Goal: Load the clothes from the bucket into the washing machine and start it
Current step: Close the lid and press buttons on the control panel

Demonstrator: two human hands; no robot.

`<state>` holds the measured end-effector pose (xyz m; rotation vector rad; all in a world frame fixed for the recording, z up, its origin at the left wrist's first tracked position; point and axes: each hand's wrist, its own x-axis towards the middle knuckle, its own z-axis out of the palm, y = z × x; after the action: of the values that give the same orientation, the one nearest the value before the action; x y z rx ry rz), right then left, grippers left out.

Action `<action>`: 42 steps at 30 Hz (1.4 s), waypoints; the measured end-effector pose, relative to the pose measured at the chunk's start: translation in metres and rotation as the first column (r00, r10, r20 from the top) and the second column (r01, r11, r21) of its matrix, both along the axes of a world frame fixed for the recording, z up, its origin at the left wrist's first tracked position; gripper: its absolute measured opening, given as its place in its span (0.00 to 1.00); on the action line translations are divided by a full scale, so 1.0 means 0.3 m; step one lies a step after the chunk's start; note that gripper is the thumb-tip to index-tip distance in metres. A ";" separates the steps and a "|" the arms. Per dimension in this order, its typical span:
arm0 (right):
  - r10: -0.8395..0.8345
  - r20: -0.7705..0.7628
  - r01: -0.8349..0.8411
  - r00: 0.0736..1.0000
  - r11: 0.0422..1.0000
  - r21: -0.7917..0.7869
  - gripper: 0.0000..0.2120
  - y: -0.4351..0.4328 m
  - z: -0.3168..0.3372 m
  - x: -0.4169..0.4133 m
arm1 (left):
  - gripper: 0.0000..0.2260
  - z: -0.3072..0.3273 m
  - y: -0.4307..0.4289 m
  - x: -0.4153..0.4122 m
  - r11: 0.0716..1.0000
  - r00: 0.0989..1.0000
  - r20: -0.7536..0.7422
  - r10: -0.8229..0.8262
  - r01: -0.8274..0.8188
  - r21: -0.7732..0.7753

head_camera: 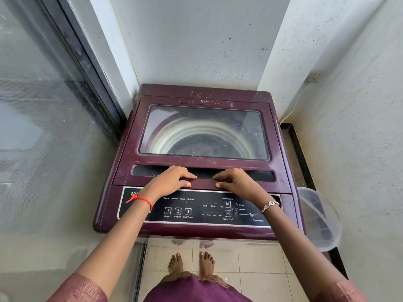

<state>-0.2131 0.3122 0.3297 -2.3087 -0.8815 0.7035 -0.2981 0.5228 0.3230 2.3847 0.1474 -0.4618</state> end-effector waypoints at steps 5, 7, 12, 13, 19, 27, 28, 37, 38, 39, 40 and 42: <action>-0.077 -0.010 0.078 0.997 0.988 0.134 0.14 -0.014 -0.045 -0.043 | 0.16 -0.027 -0.001 -0.027 0.996 0.999 0.040 0.020 -0.017 -0.087; -0.078 -0.005 0.078 0.997 0.984 0.159 0.14 -0.016 -0.055 -0.051 | 0.16 -0.037 0.005 -0.041 0.992 0.998 0.051 0.033 -0.027 -0.122; -0.109 0.043 0.100 0.993 0.979 0.177 0.13 -0.010 -0.064 -0.063 | 0.16 -0.053 0.010 -0.053 0.989 0.997 0.075 0.018 -0.006 -0.149; -0.118 0.050 0.107 0.992 0.977 0.185 0.13 -0.009 -0.065 -0.064 | 0.16 -0.052 0.011 -0.051 0.991 0.997 0.080 -0.006 0.017 -0.135; -0.188 0.072 0.170 0.980 0.965 0.199 0.12 -0.007 -0.070 -0.088 | 0.18 -0.053 0.014 -0.071 0.993 0.989 0.135 -0.060 0.072 -0.089; -0.397 0.190 0.337 0.898 0.898 0.281 0.10 0.049 -0.066 -0.174 | 0.21 -0.090 0.079 -0.213 0.941 0.934 0.326 -0.145 0.029 0.336; -0.402 0.210 0.335 0.891 0.896 0.291 0.10 0.062 -0.066 -0.195 | 0.21 -0.094 0.094 -0.235 0.931 0.931 0.340 -0.131 -0.002 0.365; -0.248 0.380 0.108 0.891 0.929 0.354 0.18 0.148 -0.122 -0.425 | 0.24 -0.120 0.104 -0.365 0.852 0.945 0.325 -0.031 -0.145 0.502; -0.194 0.418 0.051 0.888 0.943 0.330 0.19 0.152 -0.133 -0.443 | 0.24 -0.122 0.097 -0.373 0.843 0.946 0.324 -0.013 -0.164 0.512; -0.140 0.454 -0.004 0.880 0.954 0.301 0.21 0.153 -0.142 -0.450 | 0.24 -0.122 0.090 -0.379 0.836 0.946 0.325 0.003 -0.181 0.519; -0.085 0.491 -0.053 0.867 0.964 0.261 0.22 0.151 -0.153 -0.455 | 0.24 -0.125 0.082 -0.388 0.829 0.946 0.323 0.013 -0.191 0.525; 0.013 0.573 -0.126 0.819 0.979 0.159 0.24 0.143 -0.171 -0.457 | 0.24 -0.131 0.070 -0.403 0.820 0.947 0.321 0.016 -0.196 0.538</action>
<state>-0.3501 0.3552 0.2785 -2.3445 -1.2387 -0.0794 -0.4192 0.5437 0.2836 2.9769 0.3147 0.0274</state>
